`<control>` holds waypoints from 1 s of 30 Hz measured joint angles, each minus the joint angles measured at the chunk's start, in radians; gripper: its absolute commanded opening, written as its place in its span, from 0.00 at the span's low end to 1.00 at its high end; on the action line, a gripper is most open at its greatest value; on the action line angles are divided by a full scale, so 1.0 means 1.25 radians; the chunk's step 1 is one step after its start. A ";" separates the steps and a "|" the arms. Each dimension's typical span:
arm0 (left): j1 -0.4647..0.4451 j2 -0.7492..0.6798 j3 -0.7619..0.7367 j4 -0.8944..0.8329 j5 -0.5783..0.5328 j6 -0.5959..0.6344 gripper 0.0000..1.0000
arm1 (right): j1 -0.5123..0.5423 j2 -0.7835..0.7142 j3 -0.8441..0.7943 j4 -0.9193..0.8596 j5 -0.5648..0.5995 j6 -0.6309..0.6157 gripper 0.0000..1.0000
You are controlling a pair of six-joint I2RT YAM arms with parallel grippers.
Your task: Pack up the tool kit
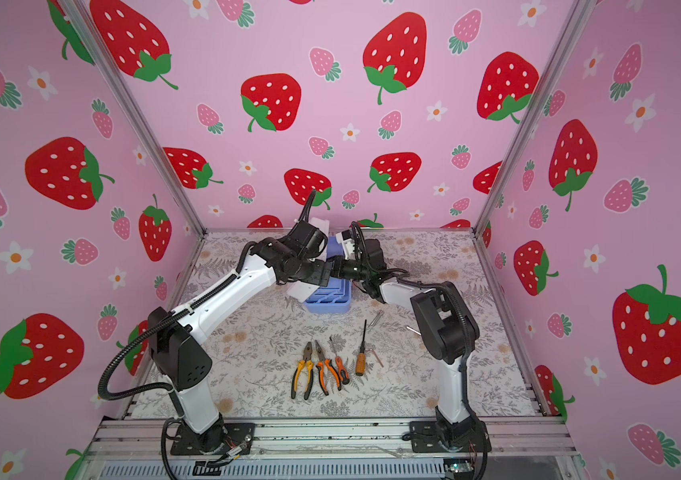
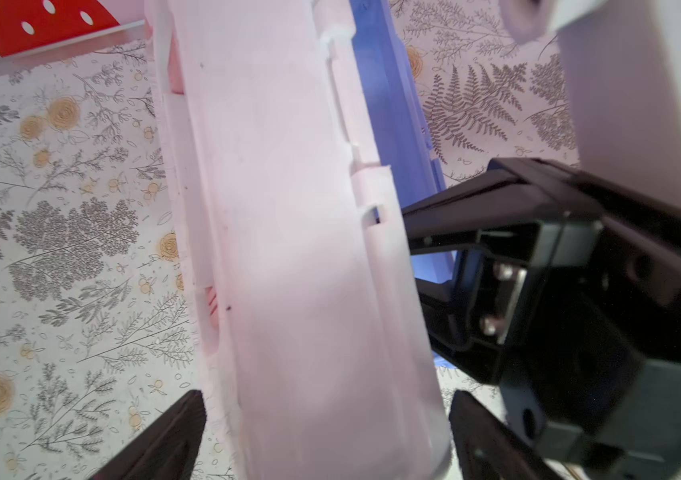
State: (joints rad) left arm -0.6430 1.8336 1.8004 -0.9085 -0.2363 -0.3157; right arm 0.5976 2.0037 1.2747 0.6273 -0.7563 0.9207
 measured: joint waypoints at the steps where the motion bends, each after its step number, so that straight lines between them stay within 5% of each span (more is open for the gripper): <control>1: -0.002 0.000 0.000 -0.002 -0.003 0.001 0.78 | 0.000 0.000 0.000 0.002 0.000 0.000 0.08; 11: 0.055 -0.092 -0.099 0.061 0.004 -0.027 0.59 | -0.063 -0.069 -0.071 -0.039 0.025 -0.047 0.12; 21: 0.256 -0.288 -0.394 0.288 0.288 -0.154 0.53 | -0.122 -0.164 -0.098 -0.236 0.177 -0.209 0.12; 30: 0.325 -0.315 -0.507 0.381 0.417 -0.209 0.60 | -0.104 -0.076 -0.091 -0.323 0.214 -0.232 0.12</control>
State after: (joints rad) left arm -0.2371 1.4403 1.1664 -0.4324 0.2855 -0.5774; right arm 0.4675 1.9091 1.1610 0.2234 -0.4889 0.6304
